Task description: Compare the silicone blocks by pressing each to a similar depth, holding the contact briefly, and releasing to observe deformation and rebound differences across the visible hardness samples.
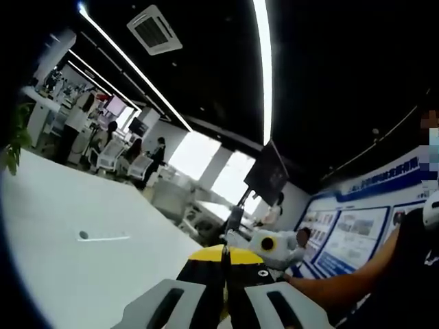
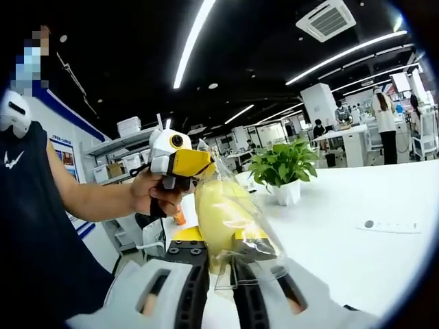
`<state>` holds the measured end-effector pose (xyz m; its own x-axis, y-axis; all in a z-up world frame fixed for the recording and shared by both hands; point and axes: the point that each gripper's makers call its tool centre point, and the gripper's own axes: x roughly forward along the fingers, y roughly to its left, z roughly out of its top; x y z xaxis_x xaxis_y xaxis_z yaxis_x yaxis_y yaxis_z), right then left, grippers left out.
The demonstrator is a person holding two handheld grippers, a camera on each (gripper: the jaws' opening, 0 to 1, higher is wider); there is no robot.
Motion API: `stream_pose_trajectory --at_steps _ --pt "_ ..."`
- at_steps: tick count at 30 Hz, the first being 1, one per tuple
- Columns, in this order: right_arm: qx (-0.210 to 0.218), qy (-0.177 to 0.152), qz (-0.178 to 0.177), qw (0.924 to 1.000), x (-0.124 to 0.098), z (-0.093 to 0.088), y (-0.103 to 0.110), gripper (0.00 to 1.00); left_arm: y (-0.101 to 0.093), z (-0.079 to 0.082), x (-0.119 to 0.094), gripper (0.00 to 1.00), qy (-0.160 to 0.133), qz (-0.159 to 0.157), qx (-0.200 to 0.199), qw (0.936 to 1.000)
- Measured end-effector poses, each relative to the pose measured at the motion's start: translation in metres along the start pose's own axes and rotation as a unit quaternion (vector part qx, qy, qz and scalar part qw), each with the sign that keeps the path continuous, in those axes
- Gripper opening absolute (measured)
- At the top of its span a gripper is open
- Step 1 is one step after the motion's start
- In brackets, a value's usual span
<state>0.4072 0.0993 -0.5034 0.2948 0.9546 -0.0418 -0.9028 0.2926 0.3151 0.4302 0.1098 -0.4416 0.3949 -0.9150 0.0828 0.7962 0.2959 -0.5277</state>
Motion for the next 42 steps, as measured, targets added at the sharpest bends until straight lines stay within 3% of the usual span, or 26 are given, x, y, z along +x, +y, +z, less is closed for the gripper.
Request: stream_pose_trajectory --at_steps 6,23,34,37,42 --pt "0.01 0.008 0.001 0.9999 0.002 -0.003 -0.001 0.02 0.0 -0.003 -0.002 0.0 0.002 0.004 0.036 0.9993" --pt "0.019 0.031 0.012 0.9993 0.026 -0.005 0.011 0.0 0.009 0.003 -0.028 0.0 0.014 0.026 0.083 0.9961" --pt "0.033 0.046 0.009 0.9984 0.02 -0.013 0.012 0.01 0.009 -0.006 -0.027 0.0 0.013 0.02 0.069 0.9973" --pt "0.034 0.05 0.005 0.9981 0.018 -0.015 0.013 0.02 0.009 -0.009 -0.025 0.0 0.016 0.024 0.105 0.9941" --pt "0.038 0.049 0.007 0.998 0.013 -0.016 0.015 0.02 0.005 -0.013 -0.024 0.0 0.025 0.011 0.114 0.9931"
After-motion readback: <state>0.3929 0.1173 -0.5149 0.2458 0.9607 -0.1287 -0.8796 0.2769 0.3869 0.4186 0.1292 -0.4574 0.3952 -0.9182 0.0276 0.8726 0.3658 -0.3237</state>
